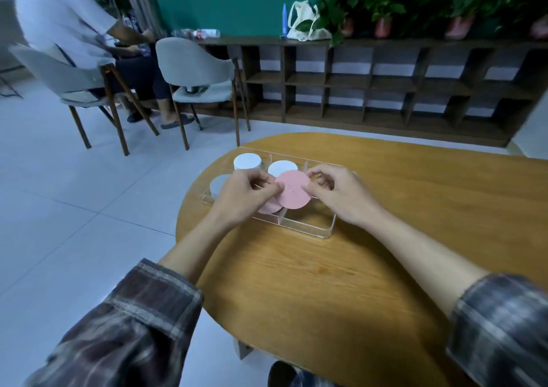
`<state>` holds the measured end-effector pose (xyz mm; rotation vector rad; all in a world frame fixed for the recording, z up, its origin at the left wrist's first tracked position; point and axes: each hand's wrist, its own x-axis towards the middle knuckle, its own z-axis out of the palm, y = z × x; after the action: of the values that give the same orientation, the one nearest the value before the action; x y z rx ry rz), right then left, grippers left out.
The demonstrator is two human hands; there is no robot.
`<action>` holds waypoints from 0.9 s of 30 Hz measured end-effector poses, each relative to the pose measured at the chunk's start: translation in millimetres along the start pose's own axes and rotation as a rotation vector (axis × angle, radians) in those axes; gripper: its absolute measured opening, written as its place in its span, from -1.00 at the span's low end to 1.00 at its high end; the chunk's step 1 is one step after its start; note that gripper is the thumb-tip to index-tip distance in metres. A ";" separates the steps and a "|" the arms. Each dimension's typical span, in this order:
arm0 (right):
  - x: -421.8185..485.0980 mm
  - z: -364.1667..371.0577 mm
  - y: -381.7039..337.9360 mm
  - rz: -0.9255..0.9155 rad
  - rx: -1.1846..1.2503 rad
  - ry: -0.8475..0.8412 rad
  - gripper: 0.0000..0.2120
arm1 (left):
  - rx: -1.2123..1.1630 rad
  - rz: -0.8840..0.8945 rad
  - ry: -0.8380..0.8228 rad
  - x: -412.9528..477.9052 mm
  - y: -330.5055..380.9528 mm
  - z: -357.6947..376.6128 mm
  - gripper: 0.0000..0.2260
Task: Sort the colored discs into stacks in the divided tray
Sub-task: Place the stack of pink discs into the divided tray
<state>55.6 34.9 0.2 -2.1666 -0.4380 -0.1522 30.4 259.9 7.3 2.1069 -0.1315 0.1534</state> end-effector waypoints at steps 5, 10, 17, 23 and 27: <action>36.4 33.6 -3.2 0.050 -0.058 -0.053 -0.88 | 0.199 -0.058 0.041 13.0 -19.2 -21.7 -0.86; 50.4 43.7 -3.2 0.059 -0.187 -0.134 -0.81 | 0.309 -0.107 0.023 25.3 -34.9 -26.6 -0.76; 56.7 41.6 -1.4 0.041 -0.321 -0.211 -0.78 | 0.375 -0.066 0.025 27.3 -40.7 -15.7 -0.69; 50.4 51.5 1.4 0.012 -0.337 -0.132 -0.79 | 0.482 -0.003 0.089 23.3 -40.6 -9.4 -0.81; 40.3 41.3 -1.5 -0.037 -0.314 -0.057 -0.76 | 0.544 0.083 0.125 11.9 -20.1 -8.8 -0.80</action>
<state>90.5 79.1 -12.4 -2.4761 -0.5146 -0.1905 44.7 277.4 -3.2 2.6253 -0.1097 0.4074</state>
